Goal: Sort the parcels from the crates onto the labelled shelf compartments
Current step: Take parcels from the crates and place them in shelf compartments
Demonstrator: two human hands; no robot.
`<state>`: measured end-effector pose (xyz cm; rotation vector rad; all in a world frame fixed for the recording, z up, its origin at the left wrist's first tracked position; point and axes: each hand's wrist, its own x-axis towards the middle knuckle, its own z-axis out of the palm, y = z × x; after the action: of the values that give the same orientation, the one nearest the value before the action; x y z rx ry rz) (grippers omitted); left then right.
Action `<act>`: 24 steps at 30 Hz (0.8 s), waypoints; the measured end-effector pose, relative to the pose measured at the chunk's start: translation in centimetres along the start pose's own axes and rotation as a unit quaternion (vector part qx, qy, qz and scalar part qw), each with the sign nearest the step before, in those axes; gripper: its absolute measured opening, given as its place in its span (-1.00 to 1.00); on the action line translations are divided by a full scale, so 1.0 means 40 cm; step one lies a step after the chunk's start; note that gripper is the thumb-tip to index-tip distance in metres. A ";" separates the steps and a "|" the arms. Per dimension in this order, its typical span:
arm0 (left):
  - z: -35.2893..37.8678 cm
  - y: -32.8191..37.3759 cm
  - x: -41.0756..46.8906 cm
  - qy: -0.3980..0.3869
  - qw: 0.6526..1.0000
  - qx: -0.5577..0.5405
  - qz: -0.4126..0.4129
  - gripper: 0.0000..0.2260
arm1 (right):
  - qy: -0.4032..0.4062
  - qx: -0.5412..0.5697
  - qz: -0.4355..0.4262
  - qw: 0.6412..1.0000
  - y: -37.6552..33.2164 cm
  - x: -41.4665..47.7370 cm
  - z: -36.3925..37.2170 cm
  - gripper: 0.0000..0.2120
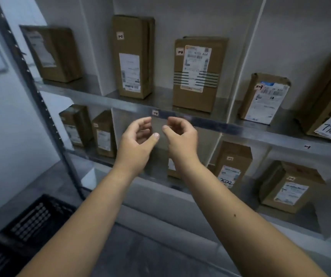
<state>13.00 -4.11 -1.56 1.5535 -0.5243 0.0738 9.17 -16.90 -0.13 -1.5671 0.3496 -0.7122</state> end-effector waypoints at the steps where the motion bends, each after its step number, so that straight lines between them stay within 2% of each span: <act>1: -0.026 -0.009 -0.024 0.012 1.000 0.019 -0.001 -0.62 | -0.018 0.005 0.007 1.000 0.014 -0.019 0.025 -0.76; 8: -0.295 -0.071 -0.140 0.127 0.986 0.095 -0.047 -0.62 | -0.165 0.034 0.048 0.985 0.078 -0.147 0.299 -0.76; 18: -0.816 -0.221 -0.270 0.305 0.934 0.133 -0.126 -0.72 | -0.346 0.055 0.112 0.930 0.183 -0.363 0.828 -0.77; 24: -1.095 -0.314 -0.362 0.346 0.906 0.157 -0.188 -0.72 | -0.423 0.040 0.155 0.892 0.258 -0.509 1.115 -0.80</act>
<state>16.72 41.48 -15.49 1.7813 0.3712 0.4126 23.53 28.92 -14.45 -1.5425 -0.0883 0.2331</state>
